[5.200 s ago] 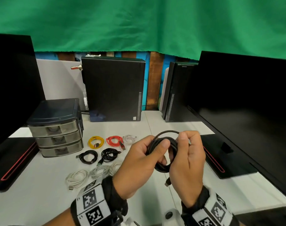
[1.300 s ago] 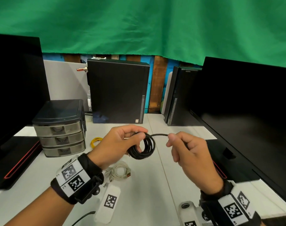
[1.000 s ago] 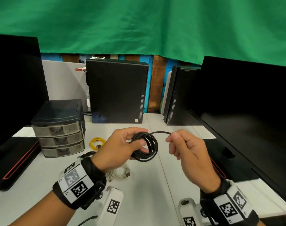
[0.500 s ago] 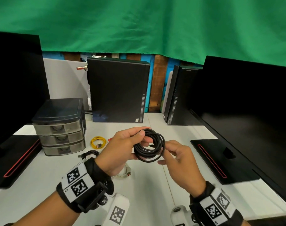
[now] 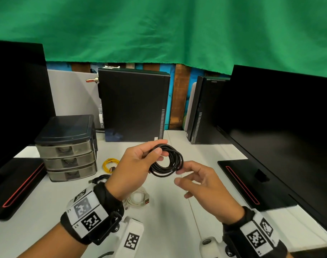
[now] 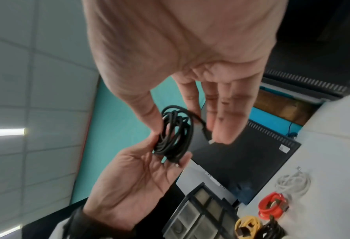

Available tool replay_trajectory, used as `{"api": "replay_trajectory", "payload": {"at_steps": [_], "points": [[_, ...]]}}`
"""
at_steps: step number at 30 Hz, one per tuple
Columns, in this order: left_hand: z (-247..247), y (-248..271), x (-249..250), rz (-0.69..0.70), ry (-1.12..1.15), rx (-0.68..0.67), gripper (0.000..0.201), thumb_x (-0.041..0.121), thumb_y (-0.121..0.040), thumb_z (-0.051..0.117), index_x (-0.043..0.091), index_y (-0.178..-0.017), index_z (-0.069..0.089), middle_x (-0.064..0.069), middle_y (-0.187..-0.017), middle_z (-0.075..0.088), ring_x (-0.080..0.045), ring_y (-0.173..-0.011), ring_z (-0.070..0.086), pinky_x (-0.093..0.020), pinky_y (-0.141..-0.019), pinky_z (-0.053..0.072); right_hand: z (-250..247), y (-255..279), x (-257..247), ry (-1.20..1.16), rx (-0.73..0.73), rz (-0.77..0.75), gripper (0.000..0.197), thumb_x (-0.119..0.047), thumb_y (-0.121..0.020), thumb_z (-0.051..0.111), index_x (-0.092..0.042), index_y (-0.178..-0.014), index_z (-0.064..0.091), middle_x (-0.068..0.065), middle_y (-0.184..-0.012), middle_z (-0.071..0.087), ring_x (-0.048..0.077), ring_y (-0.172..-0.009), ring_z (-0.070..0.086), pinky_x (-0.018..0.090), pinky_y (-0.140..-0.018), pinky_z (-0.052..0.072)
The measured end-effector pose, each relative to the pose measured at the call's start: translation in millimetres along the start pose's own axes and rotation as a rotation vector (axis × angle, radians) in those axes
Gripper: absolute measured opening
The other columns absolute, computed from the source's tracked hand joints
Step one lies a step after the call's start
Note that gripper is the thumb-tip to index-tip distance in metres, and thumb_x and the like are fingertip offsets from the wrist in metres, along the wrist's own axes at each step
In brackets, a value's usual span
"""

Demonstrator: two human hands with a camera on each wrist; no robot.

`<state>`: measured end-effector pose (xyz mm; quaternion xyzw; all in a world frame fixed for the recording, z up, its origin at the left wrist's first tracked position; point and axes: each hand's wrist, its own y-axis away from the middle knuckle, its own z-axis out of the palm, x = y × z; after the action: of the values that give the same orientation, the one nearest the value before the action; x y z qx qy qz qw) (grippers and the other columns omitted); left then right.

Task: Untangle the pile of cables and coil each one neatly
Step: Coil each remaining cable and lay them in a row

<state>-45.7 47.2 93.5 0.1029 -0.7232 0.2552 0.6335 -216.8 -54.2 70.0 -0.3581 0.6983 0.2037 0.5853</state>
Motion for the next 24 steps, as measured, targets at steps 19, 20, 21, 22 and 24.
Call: {"api": "replay_trajectory", "payload": {"at_steps": [19,20,21,22,24], "points": [[-8,-9,-10,-0.133,0.208,0.104,0.033,0.001,-0.091,0.065,0.02,-0.118,0.065,-0.004,-0.098,0.077,-0.021,-0.093,0.074,-0.033,-0.077,0.06,63,-61,0,-0.017,0.369,-0.261,0.029,-0.024,-0.107,0.04,-0.016,-0.106,0.068,-0.002,-0.093,0.071,0.007,-0.083,0.066,0.015,-0.069,0.051],[-12,-12,-13,-0.173,0.217,0.099,0.028,0.003,-0.092,0.064,0.019,-0.115,0.065,-0.005,-0.093,0.077,-0.022,-0.089,0.074,-0.039,-0.082,0.06,62,-66,3,0.079,0.327,-0.298,0.029,-0.024,-0.108,0.04,-0.016,-0.106,0.068,-0.003,-0.093,0.071,0.007,-0.086,0.066,0.015,-0.072,0.051],[-15,-15,-15,-0.196,0.227,0.107,0.021,0.008,-0.094,0.063,0.018,-0.112,0.067,-0.005,-0.087,0.074,-0.022,-0.084,0.072,-0.043,-0.085,0.058,61,-69,7,0.162,0.266,-0.328,0.029,-0.023,-0.108,0.04,-0.017,-0.107,0.068,-0.005,-0.093,0.071,0.007,-0.088,0.066,0.015,-0.074,0.051],[-18,-17,-18,-0.21,0.241,0.127,0.014,0.015,-0.097,0.06,0.018,-0.108,0.069,-0.007,-0.082,0.07,-0.022,-0.08,0.068,-0.046,-0.086,0.055,60,-71,11,0.221,0.2,-0.343,0.029,-0.023,-0.108,0.04,-0.017,-0.108,0.068,-0.007,-0.093,0.07,0.007,-0.087,0.066,0.016,-0.075,0.051],[-20,-22,-25,-0.217,0.226,0.175,0.02,0.024,-0.103,0.053,0.018,-0.104,0.072,-0.013,-0.083,0.062,-0.024,-0.082,0.063,-0.047,-0.09,0.054,57,-74,21,0.276,0.12,-0.338,0.027,-0.022,-0.108,0.041,-0.019,-0.107,0.068,-0.01,-0.087,0.068,0.007,-0.077,0.065,0.021,-0.071,0.052]]}}
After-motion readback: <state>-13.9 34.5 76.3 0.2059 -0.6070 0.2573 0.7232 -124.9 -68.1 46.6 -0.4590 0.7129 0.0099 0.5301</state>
